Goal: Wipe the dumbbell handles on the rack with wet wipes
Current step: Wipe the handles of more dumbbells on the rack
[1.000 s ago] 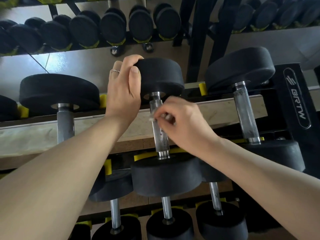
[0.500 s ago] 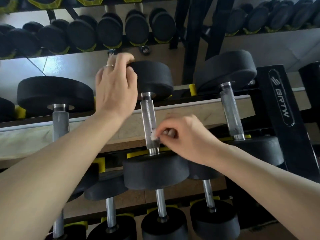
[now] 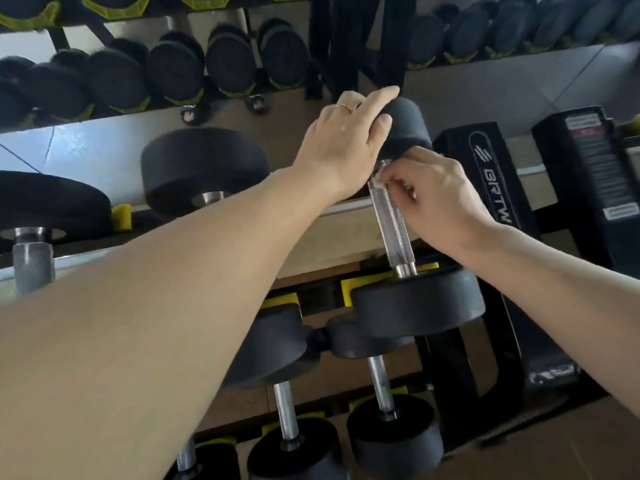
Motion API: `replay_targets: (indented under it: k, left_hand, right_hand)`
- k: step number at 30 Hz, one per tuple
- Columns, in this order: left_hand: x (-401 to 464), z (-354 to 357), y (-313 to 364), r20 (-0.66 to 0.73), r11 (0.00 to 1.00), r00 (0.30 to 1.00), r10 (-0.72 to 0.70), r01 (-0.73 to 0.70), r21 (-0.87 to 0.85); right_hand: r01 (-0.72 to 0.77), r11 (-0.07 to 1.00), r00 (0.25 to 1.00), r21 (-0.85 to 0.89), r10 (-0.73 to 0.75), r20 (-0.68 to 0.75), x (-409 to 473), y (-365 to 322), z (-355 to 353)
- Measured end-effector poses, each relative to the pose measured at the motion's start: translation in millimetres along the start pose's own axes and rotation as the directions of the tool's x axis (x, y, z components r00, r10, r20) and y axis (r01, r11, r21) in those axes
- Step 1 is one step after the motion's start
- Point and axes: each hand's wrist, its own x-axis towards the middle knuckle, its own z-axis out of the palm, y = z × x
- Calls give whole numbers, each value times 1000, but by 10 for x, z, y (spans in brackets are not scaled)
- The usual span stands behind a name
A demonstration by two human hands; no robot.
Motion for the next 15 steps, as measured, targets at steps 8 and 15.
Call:
replay_targets:
  k: [8, 15]
  left_hand:
    - [-25, 115, -26, -40, 979, 996, -77, 68, -190]
    - [-10, 135, -62, -46, 974, 997, -66, 55, -220]
  right_hand:
    - [18, 993, 933, 115, -58, 354, -220, 95, -264]
    - [-51, 991, 984, 125, 29, 177, -11, 76, -63]
